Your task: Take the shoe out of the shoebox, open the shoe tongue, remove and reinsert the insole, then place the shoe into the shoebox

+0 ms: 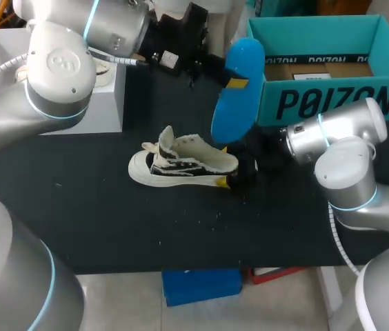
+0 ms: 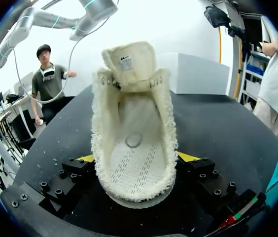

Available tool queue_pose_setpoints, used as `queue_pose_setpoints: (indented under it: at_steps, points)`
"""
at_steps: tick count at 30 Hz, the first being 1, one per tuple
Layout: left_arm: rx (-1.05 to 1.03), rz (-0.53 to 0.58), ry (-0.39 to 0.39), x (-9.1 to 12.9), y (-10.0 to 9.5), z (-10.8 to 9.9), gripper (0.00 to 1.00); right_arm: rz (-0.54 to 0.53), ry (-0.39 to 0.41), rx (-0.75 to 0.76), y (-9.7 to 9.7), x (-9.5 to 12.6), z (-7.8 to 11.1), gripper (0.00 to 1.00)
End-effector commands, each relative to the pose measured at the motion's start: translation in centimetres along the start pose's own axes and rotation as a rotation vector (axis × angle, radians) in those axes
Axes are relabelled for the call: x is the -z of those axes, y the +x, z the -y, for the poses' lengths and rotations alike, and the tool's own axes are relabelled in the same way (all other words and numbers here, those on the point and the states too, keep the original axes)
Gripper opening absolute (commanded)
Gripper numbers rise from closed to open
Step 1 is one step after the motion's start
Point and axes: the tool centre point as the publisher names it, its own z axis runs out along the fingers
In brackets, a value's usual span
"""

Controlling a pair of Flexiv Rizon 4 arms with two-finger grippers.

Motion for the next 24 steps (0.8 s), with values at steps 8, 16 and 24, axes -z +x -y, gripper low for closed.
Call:
queue_pose_setpoints:
  at_steps: [8,16,24]
  points:
    - [0.232,-0.104,0.078,4.3,3.9,4.0,0.00,0.000,0.001,-0.001,0.0,-0.2,0.3,0.00]
    - [0.266,-0.209,0.152,5.4,6.1,8.2,0.00,0.000,0.001,-0.001,0.0,-0.2,0.3,0.00]
    - [0.234,-0.217,0.147,6.8,7.1,10.8,0.00,0.000,0.001,-0.001,0.0,-0.2,0.3,0.00]
